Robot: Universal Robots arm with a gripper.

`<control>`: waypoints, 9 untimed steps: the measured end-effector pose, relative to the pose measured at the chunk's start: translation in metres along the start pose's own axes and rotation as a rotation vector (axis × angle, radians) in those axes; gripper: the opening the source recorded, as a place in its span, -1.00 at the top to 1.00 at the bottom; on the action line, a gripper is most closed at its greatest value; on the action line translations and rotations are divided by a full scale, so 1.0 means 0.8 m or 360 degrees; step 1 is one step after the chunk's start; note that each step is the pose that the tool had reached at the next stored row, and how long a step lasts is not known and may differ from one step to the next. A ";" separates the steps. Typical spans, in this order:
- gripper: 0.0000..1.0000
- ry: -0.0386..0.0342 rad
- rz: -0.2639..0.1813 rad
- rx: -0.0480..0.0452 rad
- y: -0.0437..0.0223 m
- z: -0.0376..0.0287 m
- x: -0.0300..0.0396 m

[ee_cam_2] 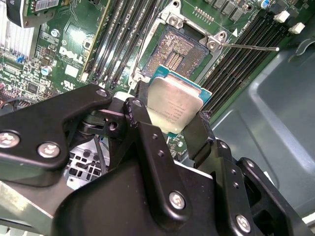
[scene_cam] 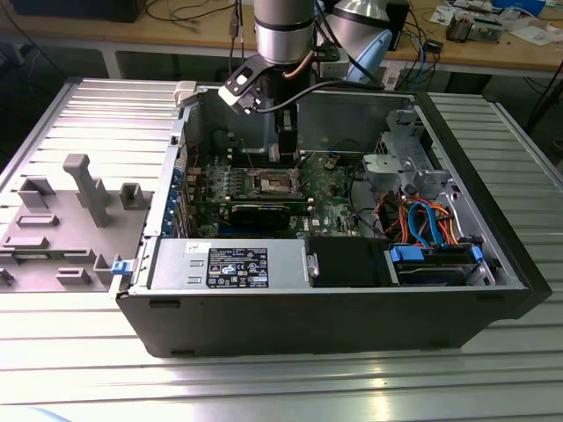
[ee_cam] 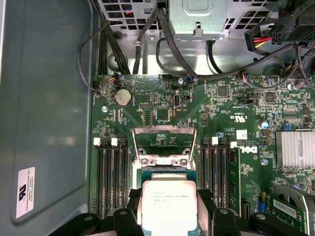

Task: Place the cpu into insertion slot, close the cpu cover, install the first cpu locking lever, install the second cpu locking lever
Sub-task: 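Place the cpu into insertion slot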

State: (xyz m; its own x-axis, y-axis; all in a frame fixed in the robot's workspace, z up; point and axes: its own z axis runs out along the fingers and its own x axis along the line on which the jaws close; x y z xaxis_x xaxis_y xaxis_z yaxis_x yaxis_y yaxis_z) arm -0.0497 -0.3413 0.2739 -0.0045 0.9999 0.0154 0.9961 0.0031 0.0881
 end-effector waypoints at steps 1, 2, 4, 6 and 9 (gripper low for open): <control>-0.07 0.0000 0.0000 0.0000 0.0000 0.0001 0.0000; -0.07 0.0000 0.0000 0.0000 -0.0001 0.0017 0.0000; -0.07 -0.0001 0.0000 0.0000 -0.0007 0.0065 -0.0001; -0.07 -0.0001 0.0000 0.0000 -0.0025 0.0135 -0.0001; -0.07 0.0000 0.0000 0.0000 -0.0053 0.0197 0.0001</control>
State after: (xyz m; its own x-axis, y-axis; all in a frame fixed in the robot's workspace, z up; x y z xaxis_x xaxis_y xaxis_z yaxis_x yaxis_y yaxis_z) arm -0.0526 -0.3410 0.2579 -0.0045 0.9999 0.0152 0.9961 0.0031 0.0881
